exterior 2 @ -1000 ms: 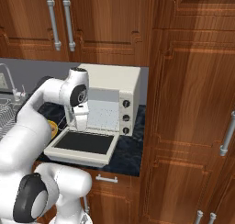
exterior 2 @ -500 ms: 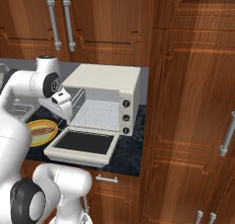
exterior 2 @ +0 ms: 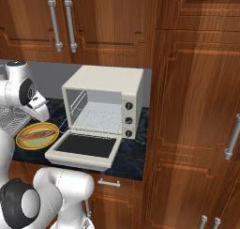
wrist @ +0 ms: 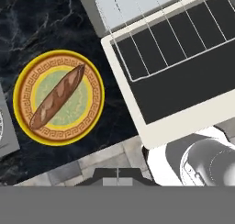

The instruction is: Pull the toaster oven rack outwards. Pick up the baguette from the plate and place it on the toaster oven rack. Close the toaster oven door fully and set the temperature to the lowest setting.

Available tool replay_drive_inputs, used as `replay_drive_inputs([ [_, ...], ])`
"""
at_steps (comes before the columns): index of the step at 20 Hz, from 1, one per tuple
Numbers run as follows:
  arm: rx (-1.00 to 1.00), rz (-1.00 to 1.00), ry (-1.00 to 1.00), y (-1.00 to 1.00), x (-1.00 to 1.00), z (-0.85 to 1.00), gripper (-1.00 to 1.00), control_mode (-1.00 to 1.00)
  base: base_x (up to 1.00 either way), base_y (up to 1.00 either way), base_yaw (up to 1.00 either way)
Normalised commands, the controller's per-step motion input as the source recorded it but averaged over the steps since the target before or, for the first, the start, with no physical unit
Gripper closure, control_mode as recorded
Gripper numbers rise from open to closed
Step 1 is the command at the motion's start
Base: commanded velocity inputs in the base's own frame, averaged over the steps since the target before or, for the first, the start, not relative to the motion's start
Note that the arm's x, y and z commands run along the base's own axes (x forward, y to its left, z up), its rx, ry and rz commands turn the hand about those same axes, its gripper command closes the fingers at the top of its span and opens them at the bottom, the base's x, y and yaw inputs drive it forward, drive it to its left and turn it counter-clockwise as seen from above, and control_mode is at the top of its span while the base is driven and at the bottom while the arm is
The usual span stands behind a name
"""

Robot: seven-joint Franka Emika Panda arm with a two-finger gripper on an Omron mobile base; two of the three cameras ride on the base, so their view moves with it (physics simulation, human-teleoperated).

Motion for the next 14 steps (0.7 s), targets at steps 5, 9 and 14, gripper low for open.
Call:
replay_drive_inputs([
  [5,-0.03,0.0,0.01,0.7,0.44,-0.24,-1.0,-1.0,0.0,0.0,0.0],
  [9,0.09,-0.13,0.04,0.09,0.19,-0.45,-1.0,-1.0,0.0,0.0,0.0],
  [14,0.1,-0.31,0.01,0.07,0.14,-0.56,-1.0,-1.0,0.0,0.0,0.0],
])
